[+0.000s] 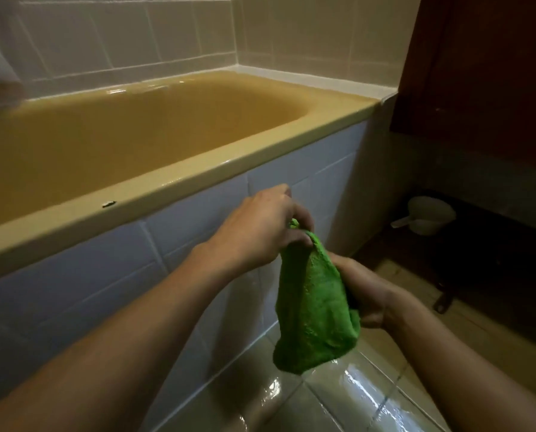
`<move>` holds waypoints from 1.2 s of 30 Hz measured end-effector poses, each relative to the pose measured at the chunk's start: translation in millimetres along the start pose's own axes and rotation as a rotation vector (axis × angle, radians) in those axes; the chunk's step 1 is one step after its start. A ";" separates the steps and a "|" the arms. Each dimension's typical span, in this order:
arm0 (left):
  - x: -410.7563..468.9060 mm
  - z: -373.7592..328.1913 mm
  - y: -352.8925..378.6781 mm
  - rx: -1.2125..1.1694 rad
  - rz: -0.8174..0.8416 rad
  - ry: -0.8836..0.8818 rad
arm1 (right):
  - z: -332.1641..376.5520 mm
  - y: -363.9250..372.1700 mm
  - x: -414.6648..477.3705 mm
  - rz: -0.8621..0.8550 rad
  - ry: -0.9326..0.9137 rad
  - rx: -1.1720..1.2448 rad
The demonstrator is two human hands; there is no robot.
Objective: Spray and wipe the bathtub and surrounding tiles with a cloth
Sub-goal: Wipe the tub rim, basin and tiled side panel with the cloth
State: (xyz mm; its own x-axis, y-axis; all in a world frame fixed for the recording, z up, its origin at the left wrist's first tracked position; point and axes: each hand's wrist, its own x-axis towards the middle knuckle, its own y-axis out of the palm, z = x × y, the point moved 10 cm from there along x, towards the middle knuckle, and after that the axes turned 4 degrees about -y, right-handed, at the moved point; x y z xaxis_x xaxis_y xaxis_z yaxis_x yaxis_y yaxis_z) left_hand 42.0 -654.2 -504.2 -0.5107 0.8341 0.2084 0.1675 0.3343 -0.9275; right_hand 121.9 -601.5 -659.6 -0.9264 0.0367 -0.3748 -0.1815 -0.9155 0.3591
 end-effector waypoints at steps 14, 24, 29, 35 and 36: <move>11.3 -6.9 4.4 -0.231 -0.010 0.053 | -0.4 43.0 3.0 0.217 -0.140 0.450; 4.5 -1.6 -4.6 -0.127 -0.038 0.048 | 34.0 -22.1 -36.3 -0.187 -0.409 -0.284; 6.0 -2.9 -8.2 -0.027 -0.024 0.014 | 49.6 -38.6 -54.0 -0.322 -0.498 -0.454; 4.4 1.1 -2.9 0.173 -0.096 -0.033 | 42.1 -36.7 -50.9 -0.279 -0.394 -0.269; 6.9 1.4 -3.3 0.120 -0.106 -0.054 | 36.5 -34.4 -46.8 -0.246 -0.350 -0.150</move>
State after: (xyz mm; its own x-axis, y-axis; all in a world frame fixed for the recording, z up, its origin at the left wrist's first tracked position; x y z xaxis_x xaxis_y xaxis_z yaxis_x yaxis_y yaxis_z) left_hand 36.8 -650.2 -500.2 -0.5651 0.7711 0.2934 0.0101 0.3621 -0.9321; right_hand 159.5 -557.2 -623.2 -0.9221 0.3703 -0.1126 -0.3846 -0.9095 0.1581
